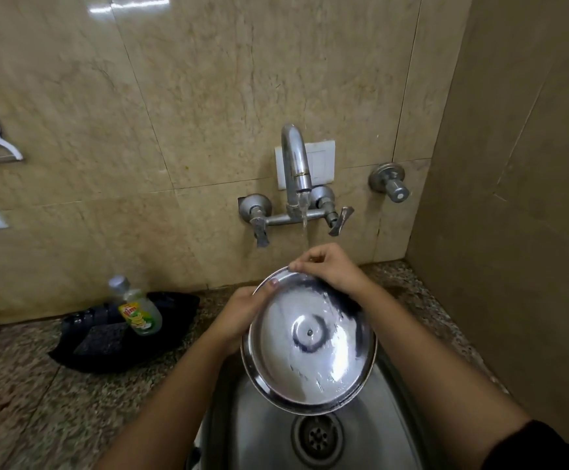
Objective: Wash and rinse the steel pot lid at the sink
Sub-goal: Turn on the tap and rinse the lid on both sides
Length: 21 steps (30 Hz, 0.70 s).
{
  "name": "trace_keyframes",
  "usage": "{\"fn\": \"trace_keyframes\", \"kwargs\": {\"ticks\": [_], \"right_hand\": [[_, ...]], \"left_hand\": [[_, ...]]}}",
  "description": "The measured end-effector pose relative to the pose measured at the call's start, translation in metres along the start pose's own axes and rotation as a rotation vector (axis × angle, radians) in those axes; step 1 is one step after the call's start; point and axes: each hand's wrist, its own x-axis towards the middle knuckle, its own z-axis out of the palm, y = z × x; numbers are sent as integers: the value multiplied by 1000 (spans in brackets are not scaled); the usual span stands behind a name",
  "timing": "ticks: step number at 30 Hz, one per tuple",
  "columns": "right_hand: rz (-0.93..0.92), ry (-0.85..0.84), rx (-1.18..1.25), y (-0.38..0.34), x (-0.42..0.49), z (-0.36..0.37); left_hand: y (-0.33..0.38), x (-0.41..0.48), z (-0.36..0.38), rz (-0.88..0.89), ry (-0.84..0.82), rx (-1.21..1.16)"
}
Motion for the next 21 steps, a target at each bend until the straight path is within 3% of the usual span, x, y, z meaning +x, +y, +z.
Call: {"fn": "trace_keyframes", "kwargs": {"ticks": [3, 6, 8, 11, 14, 17, 21], "right_hand": [[-32, 72, -81, 2, 2, 8], [-43, 345, -338, 26, -19, 12], [48, 579, -412, 56, -44, 20], [189, 680, -353, 85, -60, 31], [210, 655, -656, 72, -41, 37], [41, 533, -855, 45, -27, 58], [-350, 64, -913, 35, -51, 92]], "left_hand": [[0, -6, 7, 12, 70, -47], [-9, -10, 5, 21, 209, -99], [-13, -15, 4, 20, 328, -163], [-21, -18, 4, 12, 417, -232], [-29, -19, 11, 8, 418, -178], [-24, -22, 26, 23, 403, -163], [-15, -18, 33, 30, 463, -247]]}}
